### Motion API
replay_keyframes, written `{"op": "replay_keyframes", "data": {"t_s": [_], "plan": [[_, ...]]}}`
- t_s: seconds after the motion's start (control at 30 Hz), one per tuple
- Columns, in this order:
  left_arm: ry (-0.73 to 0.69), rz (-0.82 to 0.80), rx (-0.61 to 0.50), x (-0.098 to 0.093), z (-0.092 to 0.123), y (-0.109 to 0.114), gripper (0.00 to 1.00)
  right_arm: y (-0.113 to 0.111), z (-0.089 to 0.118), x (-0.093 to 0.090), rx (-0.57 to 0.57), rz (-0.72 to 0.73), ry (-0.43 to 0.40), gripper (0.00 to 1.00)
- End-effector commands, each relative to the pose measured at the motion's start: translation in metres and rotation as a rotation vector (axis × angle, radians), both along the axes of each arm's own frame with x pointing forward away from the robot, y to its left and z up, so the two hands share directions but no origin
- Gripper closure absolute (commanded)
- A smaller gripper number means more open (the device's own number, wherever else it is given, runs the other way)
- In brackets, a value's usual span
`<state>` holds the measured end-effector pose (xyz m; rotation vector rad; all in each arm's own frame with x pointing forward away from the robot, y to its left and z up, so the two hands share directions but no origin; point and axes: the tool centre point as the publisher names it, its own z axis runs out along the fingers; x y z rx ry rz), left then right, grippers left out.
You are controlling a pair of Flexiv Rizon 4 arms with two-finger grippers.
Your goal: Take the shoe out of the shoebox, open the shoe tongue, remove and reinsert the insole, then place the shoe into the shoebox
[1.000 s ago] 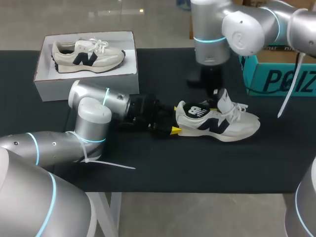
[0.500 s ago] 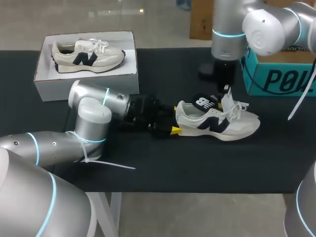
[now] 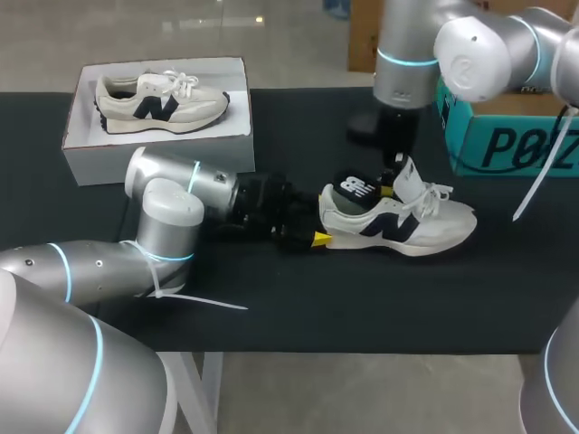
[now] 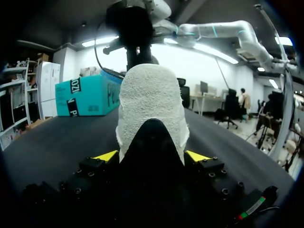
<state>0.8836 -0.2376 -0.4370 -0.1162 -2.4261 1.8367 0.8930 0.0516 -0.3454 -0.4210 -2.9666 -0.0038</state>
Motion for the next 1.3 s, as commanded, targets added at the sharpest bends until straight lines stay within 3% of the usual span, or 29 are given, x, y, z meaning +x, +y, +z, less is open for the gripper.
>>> {"op": "replay_keyframes", "data": {"t_s": [0.03, 0.53, 1.2, 1.3], "plan": [[0.000, -0.003, 0.003, 0.000, -0.003, -0.001, 1.00, 0.017, -0.008, 0.012, -0.006, 0.008, 0.021, 1.00], [0.000, -0.003, 0.003, 0.000, -0.003, -0.001, 1.00, 0.040, 0.002, 0.025, 0.061, 0.017, 0.002, 1.00], [0.000, -0.003, 0.003, 0.000, -0.003, -0.001, 1.00, 0.100, 0.059, 0.053, 0.184, 0.048, -0.089, 1.00], [0.000, -0.003, 0.003, 0.000, -0.003, -0.001, 1.00, 0.106, 0.076, 0.058, 0.149, 0.034, -0.109, 1.00]]}}
